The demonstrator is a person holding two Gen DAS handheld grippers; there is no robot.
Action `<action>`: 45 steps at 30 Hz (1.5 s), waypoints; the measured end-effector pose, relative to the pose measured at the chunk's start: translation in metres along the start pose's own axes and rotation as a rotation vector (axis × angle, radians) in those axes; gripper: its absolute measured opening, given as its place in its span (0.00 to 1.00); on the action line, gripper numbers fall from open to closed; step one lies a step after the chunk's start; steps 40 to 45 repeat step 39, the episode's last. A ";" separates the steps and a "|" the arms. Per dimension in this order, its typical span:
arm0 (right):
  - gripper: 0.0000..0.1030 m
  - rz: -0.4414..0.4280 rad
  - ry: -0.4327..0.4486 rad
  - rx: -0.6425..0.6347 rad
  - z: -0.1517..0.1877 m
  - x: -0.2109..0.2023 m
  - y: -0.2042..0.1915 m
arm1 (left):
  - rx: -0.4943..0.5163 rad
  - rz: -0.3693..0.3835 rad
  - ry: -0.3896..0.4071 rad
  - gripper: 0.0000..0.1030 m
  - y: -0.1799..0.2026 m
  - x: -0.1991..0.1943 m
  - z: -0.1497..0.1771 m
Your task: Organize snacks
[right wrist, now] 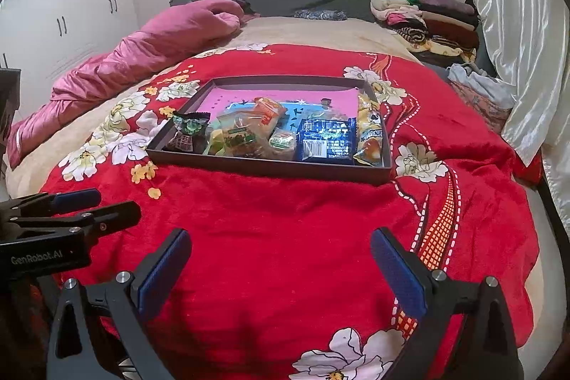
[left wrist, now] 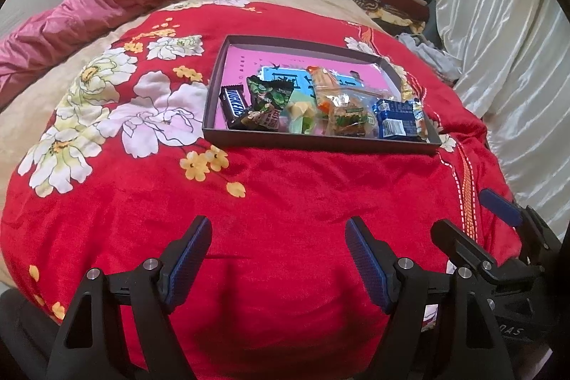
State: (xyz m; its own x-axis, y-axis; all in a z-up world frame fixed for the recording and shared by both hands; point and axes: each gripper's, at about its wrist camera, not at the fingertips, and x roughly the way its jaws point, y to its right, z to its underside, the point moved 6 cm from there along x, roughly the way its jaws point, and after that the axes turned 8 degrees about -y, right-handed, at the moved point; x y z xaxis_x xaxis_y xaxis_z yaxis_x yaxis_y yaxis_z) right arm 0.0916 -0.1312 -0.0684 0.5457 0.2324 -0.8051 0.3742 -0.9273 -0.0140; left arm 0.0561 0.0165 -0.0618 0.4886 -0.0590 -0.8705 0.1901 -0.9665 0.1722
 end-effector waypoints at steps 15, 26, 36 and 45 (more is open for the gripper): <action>0.99 0.018 -0.014 0.005 0.002 0.005 0.005 | 0.002 -0.032 0.014 0.76 0.000 -0.002 -0.002; 0.99 0.024 -0.003 -0.005 0.000 0.006 0.005 | -0.001 -0.026 0.019 0.76 0.002 -0.003 -0.003; 0.99 0.041 0.006 -0.011 -0.004 0.013 0.012 | -0.022 0.017 0.020 0.76 -0.001 0.002 -0.008; 0.99 0.053 0.017 0.000 -0.007 0.016 0.021 | -0.036 0.016 0.036 0.76 -0.008 0.003 -0.013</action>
